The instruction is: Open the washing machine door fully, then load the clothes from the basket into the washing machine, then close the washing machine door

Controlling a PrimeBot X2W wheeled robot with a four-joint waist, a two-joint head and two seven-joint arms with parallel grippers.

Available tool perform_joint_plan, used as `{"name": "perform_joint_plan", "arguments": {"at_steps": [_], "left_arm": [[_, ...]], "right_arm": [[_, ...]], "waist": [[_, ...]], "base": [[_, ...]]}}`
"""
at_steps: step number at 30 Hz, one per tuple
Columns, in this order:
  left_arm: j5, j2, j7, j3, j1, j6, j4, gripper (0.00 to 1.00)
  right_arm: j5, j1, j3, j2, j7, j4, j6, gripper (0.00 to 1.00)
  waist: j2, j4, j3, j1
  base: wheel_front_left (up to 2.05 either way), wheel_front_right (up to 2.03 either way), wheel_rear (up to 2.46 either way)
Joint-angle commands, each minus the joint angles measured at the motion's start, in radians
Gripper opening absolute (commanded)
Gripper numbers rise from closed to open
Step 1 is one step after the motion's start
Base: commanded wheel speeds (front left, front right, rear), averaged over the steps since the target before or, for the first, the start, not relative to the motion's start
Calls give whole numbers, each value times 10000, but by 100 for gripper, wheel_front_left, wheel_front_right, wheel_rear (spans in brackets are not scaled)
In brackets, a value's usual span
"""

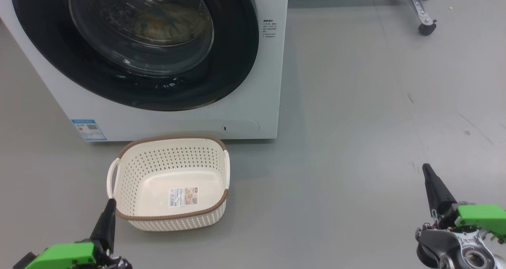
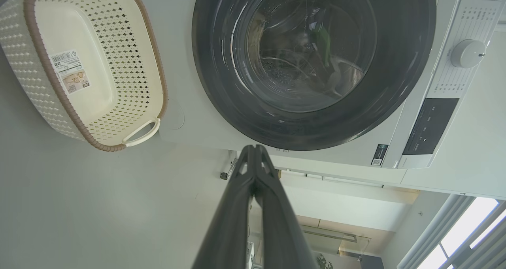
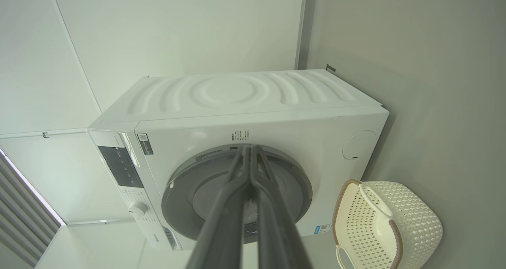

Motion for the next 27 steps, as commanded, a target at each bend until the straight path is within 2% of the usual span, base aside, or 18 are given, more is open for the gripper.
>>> {"name": "perform_joint_plan", "arguments": {"at_steps": [1, 27], "left_arm": [[-49, 81, 77, 331, -507, -71, -376, 0], [-51, 81, 74, 328, -507, -71, -377, 0]], "right_arm": [[76, -531, 209, -237, 58, -324, 33, 0], [76, -530, 210, -237, 57, -324, 33, 0]], "waist": [[-1, 1, 0, 0], [-1, 1, 0, 0]], "base": [[0, 0, 0], [0, 0, 0]]}}
